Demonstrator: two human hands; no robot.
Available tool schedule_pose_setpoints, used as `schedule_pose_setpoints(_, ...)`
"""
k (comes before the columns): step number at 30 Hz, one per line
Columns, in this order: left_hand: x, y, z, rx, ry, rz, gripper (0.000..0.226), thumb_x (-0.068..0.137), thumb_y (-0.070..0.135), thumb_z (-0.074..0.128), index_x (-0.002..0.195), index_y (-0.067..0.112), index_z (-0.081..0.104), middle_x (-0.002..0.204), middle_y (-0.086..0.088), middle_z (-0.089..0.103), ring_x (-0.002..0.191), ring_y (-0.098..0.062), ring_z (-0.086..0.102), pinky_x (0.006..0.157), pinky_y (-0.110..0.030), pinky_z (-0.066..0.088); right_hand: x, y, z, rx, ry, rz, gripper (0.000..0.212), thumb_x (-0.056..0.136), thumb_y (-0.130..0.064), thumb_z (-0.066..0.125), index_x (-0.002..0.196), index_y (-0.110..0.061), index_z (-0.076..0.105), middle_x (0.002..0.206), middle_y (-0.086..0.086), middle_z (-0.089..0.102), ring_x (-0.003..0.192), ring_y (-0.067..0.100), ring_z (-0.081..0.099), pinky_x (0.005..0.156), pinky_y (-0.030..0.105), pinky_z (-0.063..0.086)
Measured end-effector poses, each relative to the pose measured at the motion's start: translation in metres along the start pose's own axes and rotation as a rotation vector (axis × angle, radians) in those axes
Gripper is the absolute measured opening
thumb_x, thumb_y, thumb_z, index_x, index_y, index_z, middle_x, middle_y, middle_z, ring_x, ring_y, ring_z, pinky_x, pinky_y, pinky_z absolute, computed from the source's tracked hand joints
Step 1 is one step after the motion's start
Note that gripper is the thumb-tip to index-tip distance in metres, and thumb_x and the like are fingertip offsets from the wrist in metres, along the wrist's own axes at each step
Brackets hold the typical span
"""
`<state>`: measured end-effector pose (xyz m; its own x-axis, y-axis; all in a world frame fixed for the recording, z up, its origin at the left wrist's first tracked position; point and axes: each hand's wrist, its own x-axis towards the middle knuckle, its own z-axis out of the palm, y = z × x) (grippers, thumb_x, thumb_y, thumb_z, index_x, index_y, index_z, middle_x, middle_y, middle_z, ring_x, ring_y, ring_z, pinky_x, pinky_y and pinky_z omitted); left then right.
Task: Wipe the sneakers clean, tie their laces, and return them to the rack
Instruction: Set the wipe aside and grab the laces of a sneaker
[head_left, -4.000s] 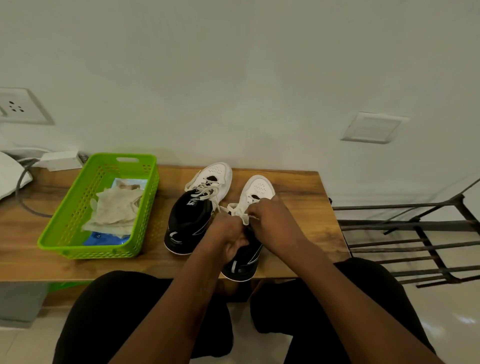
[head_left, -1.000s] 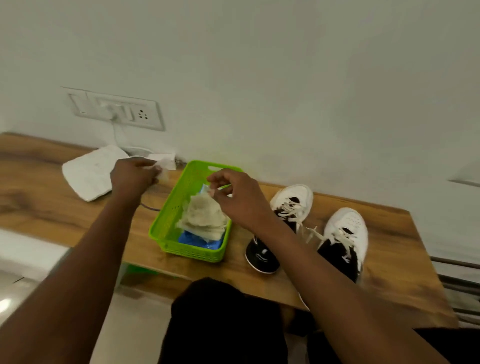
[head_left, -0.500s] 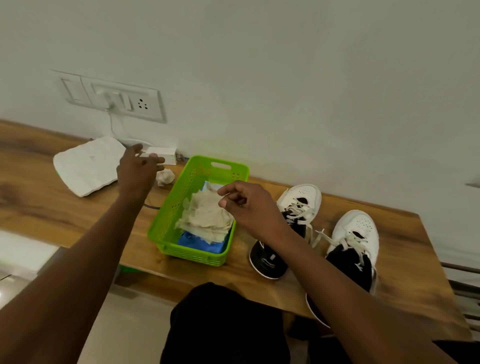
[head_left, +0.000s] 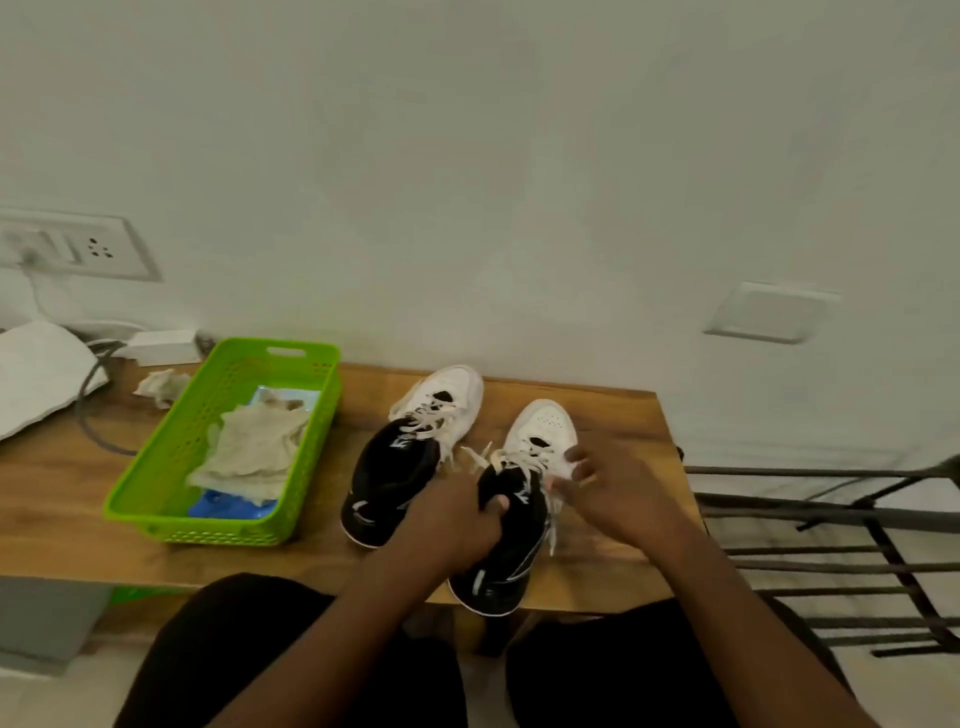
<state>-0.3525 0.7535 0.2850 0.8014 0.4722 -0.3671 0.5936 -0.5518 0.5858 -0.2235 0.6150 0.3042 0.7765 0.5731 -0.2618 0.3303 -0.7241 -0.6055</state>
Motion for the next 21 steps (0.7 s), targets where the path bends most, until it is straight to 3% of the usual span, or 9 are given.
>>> schedule_pose_setpoints(2, 0.007, -0.008, 0.008, -0.196, 0.099, -0.049, 0.037, 0.098, 0.034, 0.057, 0.130, 0.016, 0.058, 0.119, -0.006, 0.067, 0.111, -0.022, 0.064, 0.086, -0.028, 0.049, 0.001, -0.003, 0.017, -0.142, -0.208, -0.010, 0.073, 0.074, -0.057, 0.073, 0.131, -0.019, 0.048, 0.125, 0.002, 0.059, 0.108, 0.017, 0.059, 0.077, 0.024, 0.048)
schedule_pose_setpoints(4, 0.017, -0.015, 0.012, -0.361, 0.095, -0.058, 0.039, 0.095, 0.030, 0.064, 0.132, 0.020, 0.059, 0.115, -0.002, 0.068, 0.102, -0.020, 0.067, 0.083, -0.032, 0.056, 0.008, -0.009, 0.030, -0.184, -0.224, -0.019, 0.084, 0.068, -0.058, 0.077, 0.132, -0.015, 0.042, 0.124, 0.006, 0.058, 0.107, 0.022, 0.059, 0.080, 0.029, 0.052)
schedule_pose_setpoints(8, 0.023, -0.023, 0.022, -0.628, 0.076, -0.084, 0.038, 0.088, 0.034, 0.074, 0.122, 0.019, 0.067, 0.110, 0.002, 0.070, 0.102, -0.016, 0.069, 0.089, -0.043, 0.059, 0.025, -0.014, 0.025, -0.249, -0.139, -0.017, 0.068, 0.067, -0.031, 0.085, 0.121, -0.011, 0.051, 0.116, 0.008, 0.062, 0.098, 0.022, 0.061, 0.068, 0.026, 0.051)
schedule_pose_setpoints(11, 0.028, -0.022, 0.028, -0.783, 0.091, -0.121, 0.028, 0.084, 0.023, 0.079, 0.110, 0.018, 0.069, 0.110, 0.000, 0.069, 0.099, -0.016, 0.069, 0.072, -0.031, 0.058, 0.028, -0.012, 0.007, -0.080, -0.162, 0.044, 0.054, 0.061, -0.026, 0.091, 0.104, -0.013, 0.061, 0.099, 0.005, 0.066, 0.076, 0.014, 0.061, 0.051, 0.021, 0.046)
schedule_pose_setpoints(14, 0.032, -0.019, 0.031, -0.847, 0.126, -0.113, 0.018, 0.083, 0.012, 0.078, 0.094, 0.020, 0.068, 0.100, 0.003, 0.069, 0.089, -0.011, 0.069, 0.063, -0.022, 0.051, 0.029, -0.006, -0.005, 0.190, -0.277, 0.172, 0.038, 0.069, -0.017, 0.087, 0.097, -0.004, 0.065, 0.076, 0.015, 0.070, 0.053, 0.012, 0.059, 0.050, 0.022, 0.050)
schedule_pose_setpoints(18, 0.039, -0.017, 0.038, -0.805, 0.183, -0.030, 0.028, 0.077, 0.012, 0.081, 0.095, 0.031, 0.070, 0.101, 0.009, 0.072, 0.099, -0.011, 0.069, 0.085, -0.031, 0.056, 0.032, 0.001, -0.014, 0.241, -0.255, 0.150, 0.016, 0.082, -0.017, 0.077, 0.085, -0.002, 0.073, 0.065, 0.004, 0.065, 0.052, 0.010, 0.047, 0.047, 0.023, 0.038)
schedule_pose_setpoints(21, 0.041, -0.010, 0.044, -0.707, 0.256, 0.023, 0.038, 0.075, 0.009, 0.077, 0.095, 0.041, 0.069, 0.099, 0.017, 0.071, 0.100, -0.005, 0.067, 0.086, -0.028, 0.054, 0.032, 0.003, -0.020, 0.309, -0.183, 0.132, 0.016, 0.086, -0.019, 0.072, 0.083, -0.003, 0.074, 0.073, 0.007, 0.071, 0.062, 0.017, 0.047, 0.050, 0.025, 0.033)
